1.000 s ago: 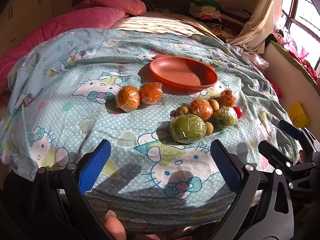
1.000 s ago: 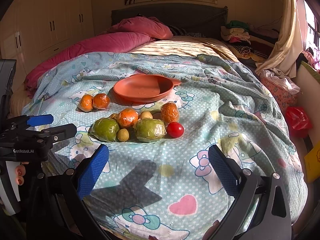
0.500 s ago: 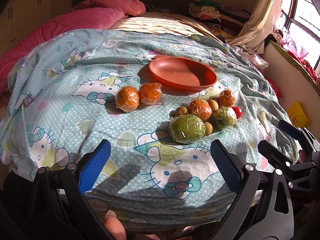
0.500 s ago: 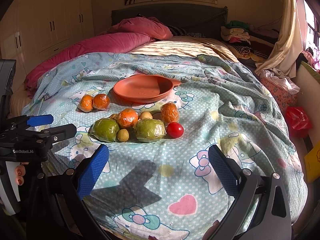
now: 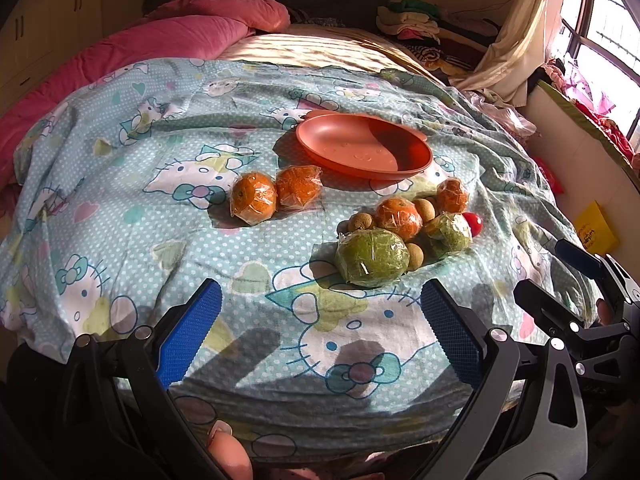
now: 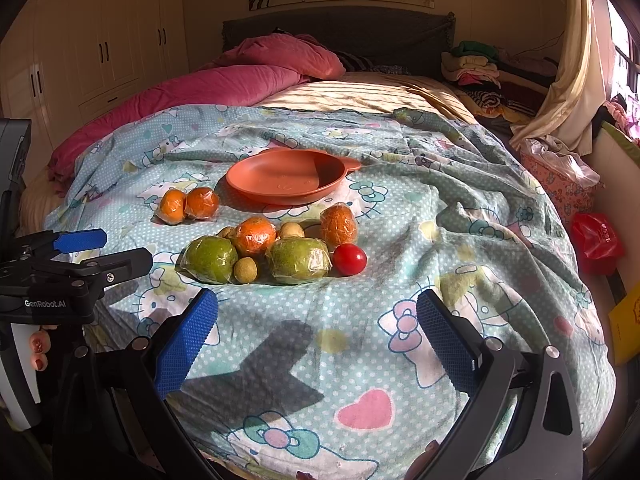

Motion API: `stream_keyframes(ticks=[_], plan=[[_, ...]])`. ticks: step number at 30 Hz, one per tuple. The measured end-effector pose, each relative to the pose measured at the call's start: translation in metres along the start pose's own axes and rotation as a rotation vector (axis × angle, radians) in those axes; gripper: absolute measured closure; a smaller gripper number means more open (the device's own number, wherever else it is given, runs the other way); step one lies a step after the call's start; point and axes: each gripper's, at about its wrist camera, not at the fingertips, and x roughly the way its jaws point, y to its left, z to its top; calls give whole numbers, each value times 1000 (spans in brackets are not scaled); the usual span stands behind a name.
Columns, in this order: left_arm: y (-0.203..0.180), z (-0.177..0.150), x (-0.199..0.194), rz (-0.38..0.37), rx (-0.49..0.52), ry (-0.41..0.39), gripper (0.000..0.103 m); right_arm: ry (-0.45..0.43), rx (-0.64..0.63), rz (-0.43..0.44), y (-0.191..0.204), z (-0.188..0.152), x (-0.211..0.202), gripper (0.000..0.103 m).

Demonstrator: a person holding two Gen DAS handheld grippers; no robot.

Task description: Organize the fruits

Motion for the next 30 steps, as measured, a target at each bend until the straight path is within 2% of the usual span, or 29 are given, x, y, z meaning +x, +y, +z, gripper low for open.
stream_keyframes(ticks=[19,30], plan=[[-6,-3,7,-6,7,10,9,2,2,-1,-1,0,2,4],[-11,-2,28,-43,32,63,9,9,20,-27,-19,4,15,4]])
